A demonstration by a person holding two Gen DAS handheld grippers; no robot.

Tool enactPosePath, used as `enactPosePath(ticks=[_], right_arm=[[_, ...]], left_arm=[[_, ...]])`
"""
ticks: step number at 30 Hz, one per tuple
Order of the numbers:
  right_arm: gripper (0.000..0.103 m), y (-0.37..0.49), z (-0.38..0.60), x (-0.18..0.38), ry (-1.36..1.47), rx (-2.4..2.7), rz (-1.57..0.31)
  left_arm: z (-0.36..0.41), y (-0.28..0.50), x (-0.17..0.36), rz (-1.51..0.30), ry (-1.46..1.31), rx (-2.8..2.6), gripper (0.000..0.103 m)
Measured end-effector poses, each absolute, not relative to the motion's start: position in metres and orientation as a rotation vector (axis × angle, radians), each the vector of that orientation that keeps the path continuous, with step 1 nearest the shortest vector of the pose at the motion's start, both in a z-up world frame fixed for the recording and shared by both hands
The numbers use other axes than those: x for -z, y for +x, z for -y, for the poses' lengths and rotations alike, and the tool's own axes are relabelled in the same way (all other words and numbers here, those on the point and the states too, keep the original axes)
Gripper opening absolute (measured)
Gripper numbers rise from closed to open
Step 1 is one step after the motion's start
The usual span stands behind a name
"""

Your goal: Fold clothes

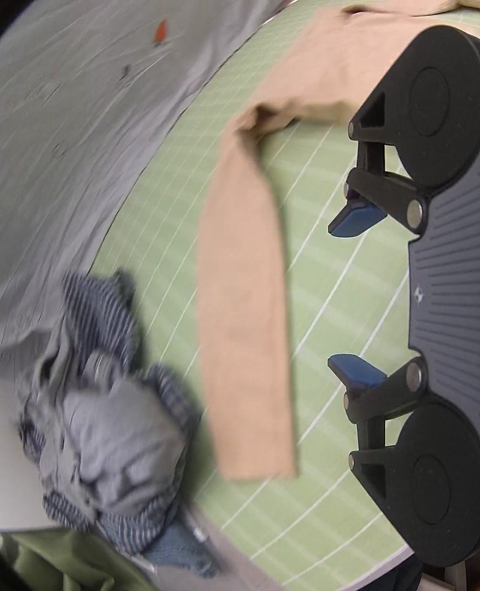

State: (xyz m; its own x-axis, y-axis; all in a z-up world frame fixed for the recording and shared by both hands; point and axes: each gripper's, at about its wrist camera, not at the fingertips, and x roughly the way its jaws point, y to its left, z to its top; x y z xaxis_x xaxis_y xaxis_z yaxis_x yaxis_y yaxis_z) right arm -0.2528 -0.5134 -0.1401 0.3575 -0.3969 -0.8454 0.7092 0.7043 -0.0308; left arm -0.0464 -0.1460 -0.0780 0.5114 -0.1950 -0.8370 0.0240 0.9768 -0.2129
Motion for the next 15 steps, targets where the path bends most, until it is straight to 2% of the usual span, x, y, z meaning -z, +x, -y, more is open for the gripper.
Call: enactPosePath(ticks=[6, 15], right_arm=[[0.103, -0.276, 0.554, 0.135, 0.193, 0.820, -0.967], [0.103, -0.308, 0.623, 0.146, -0.121, 0.927, -0.999]], left_arm=[[0.218, -0.084, 0.074, -1.030, -0.095, 0.227, 0.077], [0.260, -0.131, 0.082, -1.074, -0.063, 0.178, 0.078]])
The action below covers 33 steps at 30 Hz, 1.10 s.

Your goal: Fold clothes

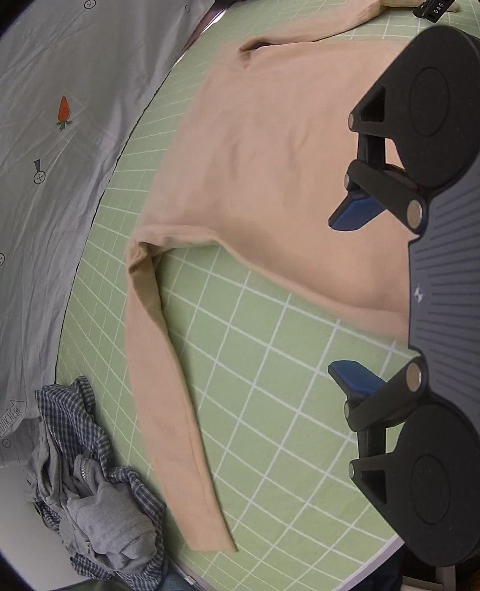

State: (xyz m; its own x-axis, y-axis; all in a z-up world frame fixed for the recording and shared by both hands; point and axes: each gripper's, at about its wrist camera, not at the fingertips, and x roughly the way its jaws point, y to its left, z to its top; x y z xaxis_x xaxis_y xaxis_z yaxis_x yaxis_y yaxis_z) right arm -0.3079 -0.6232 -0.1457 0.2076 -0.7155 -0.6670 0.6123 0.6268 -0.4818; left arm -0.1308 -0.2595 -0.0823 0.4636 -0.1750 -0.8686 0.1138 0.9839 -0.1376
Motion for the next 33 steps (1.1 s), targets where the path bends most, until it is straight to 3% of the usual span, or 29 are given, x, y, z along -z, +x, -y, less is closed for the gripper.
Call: enactPosePath(ticks=[2, 4, 12, 18, 33], right_arm=[[0.098, -0.315, 0.637, 0.144, -0.165, 0.948, -0.985], [0.083, -0.323, 0.649, 0.136, -0.196, 0.992, -0.942], [0.085, -0.348, 0.679, 0.123, -0.153, 1.015, -0.984], [0.094, -0.323, 0.644, 0.110, -0.059, 0.811, -0.904], [0.096, -0.138, 0.680, 0.083, 0.348, 0.591, -0.717]], left_arm=[[0.265, -0.136, 0.083, -1.074, -0.065, 0.167, 0.078], [0.271, -0.141, 0.083, -1.071, -0.066, 0.155, 0.078], [0.276, -0.144, 0.085, -1.103, -0.055, 0.095, 0.079], [0.274, -0.121, 0.077, -1.082, -0.016, 0.093, 0.083], [0.299, 0.060, 0.058, -0.976, -0.043, 0.183, 0.088]])
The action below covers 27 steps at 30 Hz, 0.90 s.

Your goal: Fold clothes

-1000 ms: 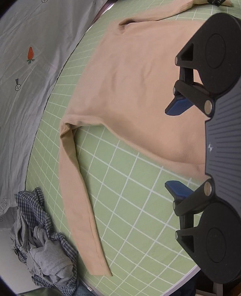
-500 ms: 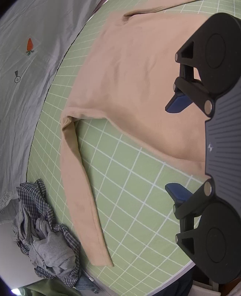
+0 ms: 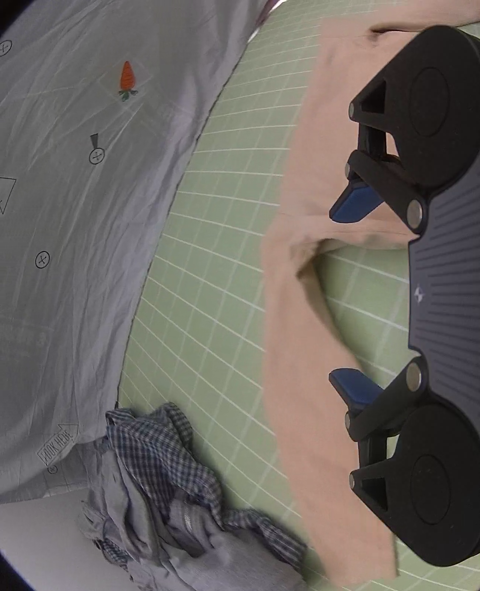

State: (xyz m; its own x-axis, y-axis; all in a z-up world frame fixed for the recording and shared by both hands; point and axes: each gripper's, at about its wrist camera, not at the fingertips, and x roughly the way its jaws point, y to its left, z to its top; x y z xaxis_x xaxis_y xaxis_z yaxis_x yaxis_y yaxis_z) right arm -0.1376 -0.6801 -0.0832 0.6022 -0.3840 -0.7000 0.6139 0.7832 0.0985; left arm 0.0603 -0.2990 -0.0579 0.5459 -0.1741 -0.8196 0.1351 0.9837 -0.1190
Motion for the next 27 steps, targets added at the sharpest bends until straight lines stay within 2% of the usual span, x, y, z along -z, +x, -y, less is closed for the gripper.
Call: enactPosePath(ticks=[6, 9, 10, 11, 12, 13, 14, 15, 16, 17, 20, 27], right_arm=[[0.093, -0.054, 0.722, 0.107, 0.541, 0.581, -0.751], [0.093, -0.029, 0.731, 0.123, 0.592, 0.576, -0.779], [0.089, -0.024, 0.731, 0.127, 0.596, 0.573, -0.789], [0.085, -0.020, 0.730, 0.130, 0.585, 0.569, -0.797], [0.073, -0.019, 0.728, 0.132, 0.558, 0.563, -0.800], [0.060, -0.017, 0.725, 0.133, 0.531, 0.558, -0.803], [0.050, -0.016, 0.722, 0.134, 0.503, 0.552, -0.806], [0.023, -0.015, 0.720, 0.134, 0.472, 0.541, -0.809], [0.015, -0.018, 0.717, 0.133, 0.446, 0.521, -0.802], [0.014, -0.022, 0.715, 0.130, 0.439, 0.505, -0.785], [0.012, -0.043, 0.706, 0.111, 0.395, 0.483, -0.730], [0.011, -0.132, 0.653, 0.046, 0.246, 0.454, -0.605]], left_arm=[[0.323, 0.129, 0.098, -1.095, -0.073, 0.207, 0.088], [0.325, 0.133, 0.112, -1.115, -0.105, 0.198, 0.087], [0.325, 0.134, 0.117, -1.120, -0.116, 0.195, 0.084], [0.325, 0.133, 0.120, -1.114, -0.121, 0.196, 0.071], [0.327, 0.131, 0.121, -1.102, -0.118, 0.200, 0.063], [0.328, 0.129, 0.121, -1.092, -0.108, 0.209, 0.049], [0.330, 0.127, 0.121, -1.083, -0.096, 0.220, 0.030], [0.331, 0.126, 0.120, -1.081, -0.106, 0.234, 0.019], [0.332, 0.125, 0.119, -1.080, -0.122, 0.249, 0.013], [0.332, 0.122, 0.114, -1.068, -0.124, 0.258, 0.009], [0.329, 0.108, 0.095, -1.017, -0.122, 0.282, 0.006], [0.301, 0.025, 0.040, -0.906, -0.096, 0.329, 0.006]])
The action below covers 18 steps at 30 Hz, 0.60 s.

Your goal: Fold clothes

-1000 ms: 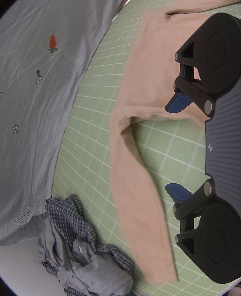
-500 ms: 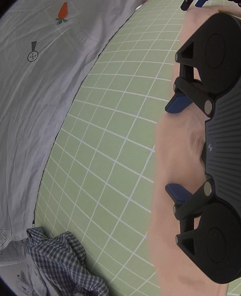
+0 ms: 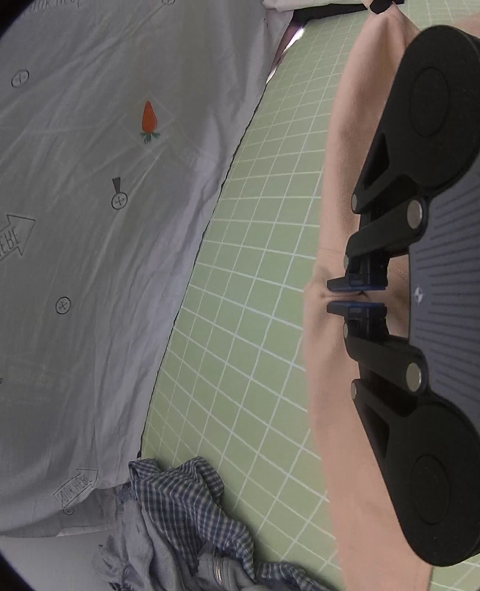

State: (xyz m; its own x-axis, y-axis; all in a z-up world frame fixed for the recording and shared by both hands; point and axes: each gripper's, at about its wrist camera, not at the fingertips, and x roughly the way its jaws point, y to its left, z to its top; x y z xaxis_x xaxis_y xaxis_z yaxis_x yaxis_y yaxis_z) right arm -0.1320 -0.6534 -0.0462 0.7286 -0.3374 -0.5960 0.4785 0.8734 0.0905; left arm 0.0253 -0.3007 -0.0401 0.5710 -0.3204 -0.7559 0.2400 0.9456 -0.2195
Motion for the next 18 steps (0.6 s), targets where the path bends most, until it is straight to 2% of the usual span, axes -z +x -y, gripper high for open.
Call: enactPosePath(ticks=[4, 5, 10, 12, 13, 15, 16, 18], right_arm=[[0.011, -0.195, 0.622, 0.049, 0.238, 0.446, -0.645], [0.011, -0.208, 0.616, 0.056, 0.242, 0.446, -0.672], [0.011, -0.261, 0.594, 0.105, 0.331, 0.453, -0.861], [0.011, -0.273, 0.591, 0.117, 0.375, 0.455, -0.903], [0.011, -0.278, 0.590, 0.118, 0.386, 0.457, -0.904], [0.014, -0.284, 0.587, 0.114, 0.386, 0.468, -0.882], [0.022, -0.285, 0.587, 0.111, 0.384, 0.475, -0.866], [0.034, -0.286, 0.587, 0.105, 0.385, 0.490, -0.834]], left_arm=[[0.274, -0.028, 0.055, -0.972, -0.067, 0.301, 0.005], [0.266, -0.040, 0.064, -1.007, -0.061, 0.284, 0.000], [0.233, -0.082, 0.102, -1.176, -0.079, 0.210, 0.000], [0.226, -0.089, 0.096, -1.150, -0.101, 0.220, 0.000], [0.223, -0.092, 0.092, -1.133, -0.110, 0.225, 0.002], [0.223, -0.094, 0.083, -1.096, -0.095, 0.240, 0.013], [0.225, -0.095, 0.078, -1.079, -0.084, 0.246, 0.022], [0.231, -0.094, 0.073, -1.056, -0.061, 0.254, 0.028]])
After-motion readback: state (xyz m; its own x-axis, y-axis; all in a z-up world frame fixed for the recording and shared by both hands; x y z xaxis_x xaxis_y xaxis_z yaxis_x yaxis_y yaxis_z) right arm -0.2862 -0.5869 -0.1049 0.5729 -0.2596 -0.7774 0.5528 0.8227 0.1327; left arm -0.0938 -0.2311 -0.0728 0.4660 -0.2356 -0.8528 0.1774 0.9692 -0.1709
